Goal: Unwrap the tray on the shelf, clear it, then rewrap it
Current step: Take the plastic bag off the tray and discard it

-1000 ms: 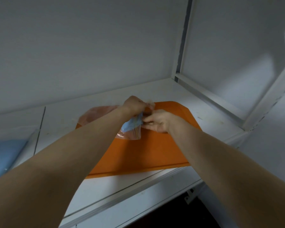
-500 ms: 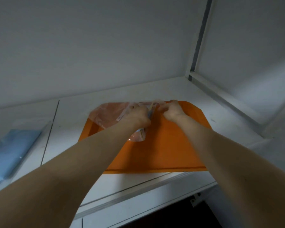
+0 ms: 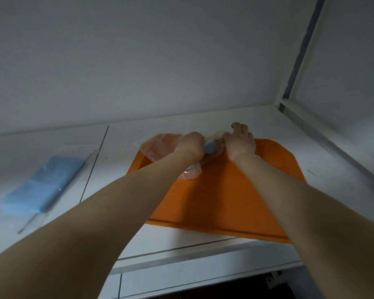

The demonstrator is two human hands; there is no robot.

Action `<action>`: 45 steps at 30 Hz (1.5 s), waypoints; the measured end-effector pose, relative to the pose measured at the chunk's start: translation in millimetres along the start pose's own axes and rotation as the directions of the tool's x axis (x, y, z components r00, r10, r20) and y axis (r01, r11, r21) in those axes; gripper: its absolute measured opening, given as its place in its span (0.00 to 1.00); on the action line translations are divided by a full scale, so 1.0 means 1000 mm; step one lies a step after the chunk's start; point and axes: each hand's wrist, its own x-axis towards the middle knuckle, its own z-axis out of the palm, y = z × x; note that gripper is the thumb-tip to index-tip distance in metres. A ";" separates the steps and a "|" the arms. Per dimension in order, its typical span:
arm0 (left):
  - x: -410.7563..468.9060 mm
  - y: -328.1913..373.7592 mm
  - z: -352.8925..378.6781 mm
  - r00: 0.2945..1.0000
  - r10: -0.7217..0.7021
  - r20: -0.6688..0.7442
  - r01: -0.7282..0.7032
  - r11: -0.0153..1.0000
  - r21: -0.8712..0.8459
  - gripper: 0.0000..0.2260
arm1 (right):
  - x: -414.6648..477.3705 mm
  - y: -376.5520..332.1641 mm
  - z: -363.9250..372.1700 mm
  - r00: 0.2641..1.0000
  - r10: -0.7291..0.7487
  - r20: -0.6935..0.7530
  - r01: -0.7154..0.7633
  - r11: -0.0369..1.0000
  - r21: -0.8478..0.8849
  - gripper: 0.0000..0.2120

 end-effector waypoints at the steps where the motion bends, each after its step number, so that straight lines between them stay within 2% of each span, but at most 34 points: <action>1: 0.001 -0.002 0.001 1.000 0.000 0.002 0.000 1.000 -0.012 0.08 | 0.002 0.002 0.001 1.000 -0.026 -0.007 0.026 0.999 -0.022 0.18; 5: 0.001 -0.002 0.003 1.000 0.013 -0.009 -0.014 1.000 -0.023 0.10 | 0.001 0.020 -0.002 0.994 -0.108 0.032 0.106 0.993 0.050 0.15; 9: 0.000 0.005 0.012 1.000 0.024 -0.004 -0.023 0.996 0.088 0.17 | -0.005 0.050 -0.004 0.990 -0.138 0.022 0.133 0.978 0.159 0.13; 11: -0.002 0.012 0.019 1.000 0.010 -0.003 -0.009 0.985 0.171 0.15 | -0.013 0.063 -0.007 0.984 -0.179 0.021 0.174 0.974 0.148 0.14; 14: -0.002 0.020 0.026 0.991 0.112 -0.071 -0.085 0.949 0.305 0.16 | -0.029 0.073 -0.014 0.975 -0.220 0.011 0.215 0.962 0.167 0.09; 17: -0.003 0.020 0.027 0.975 0.197 -0.106 -0.150 0.927 0.344 0.19 | -0.041 0.078 -0.020 0.970 -0.243 0.007 0.235 0.946 0.222 0.08; 20: -0.005 0.014 0.027 0.969 0.245 0.027 -0.240 0.917 0.319 0.21 | -0.051 0.079 -0.024 0.973 -0.227 0.048 0.208 0.946 0.247 0.09; 23: -0.005 0.004 0.017 0.951 0.233 0.203 -0.268 0.950 0.162 0.24 | -0.056 0.078 -0.026 0.982 -0.152 0.110 0.109 0.941 0.321 0.10; 25: -0.005 -0.001 0.009 0.923 0.268 0.275 -0.305 0.947 0.102 0.18 | -0.056 0.079 -0.029 0.998 -0.013 0.062 -0.015 0.904 0.428 0.10; 27: -0.008 -0.006 0.002 0.886 0.297 0.356 -0.356 0.928 0.112 0.11 | -0.054 0.079 -0.033 0.990 0.140 -0.025 -0.102 0.821 0.562 0.11; 28: -0.010 -0.008 0.000 0.868 0.299 0.397 -0.370 0.922 0.115 0.13 | -0.053 0.077 -0.035 0.984 0.164 -0.072 -0.091 0.804 0.588 0.12; 30: -0.013 -0.010 -0.002 0.848 0.278 0.452 -0.362 0.926 0.110 0.19 | -0.053 0.066 -0.037 0.989 0.073 -0.127 0.004 0.853 0.522 0.09; 32: -0.016 -0.012 -0.001 0.849 0.263 0.459 -0.345 0.933 0.103 0.24 | -0.053 0.050 -0.038 0.996 -0.057 -0.073 0.085 0.867 0.491 0.05; 35: -0.021 -0.018 0.003 0.867 0.255 0.428 -0.376 0.899 0.226 0.27 | -0.053 0.029 -0.037 0.974 -0.199 0.104 0.120 0.851 0.512 0.07; 37: -0.026 -0.020 0.003 0.877 0.251 0.411 -0.374 0.892 0.253 0.29 | -0.053 0.022 -0.031 0.919 -0.283 0.273 0.161 0.904 0.396 0.10; 39: -0.032 -0.020 0.001 0.859 0.228 0.459 -0.343 0.921 0.183 0.27 | -0.055 0.019 -0.026 0.861 -0.286 0.421 0.202 0.951 0.232 0.11; 42: -0.036 -0.027 0.000 0.804 0.165 0.571 -0.266 0.959 0.098 0.19 | -0.055 0.013 -0.025 0.851 -0.255 0.459 0.198 0.966 0.170 0.10; 45: -0.040 -0.035 0.001 0.821 0.176 0.543 -0.290 0.948 0.131 0.17 | -0.058 0.001 -0.027 0.857 -0.263 0.444 0.122 0.939 0.321 0.07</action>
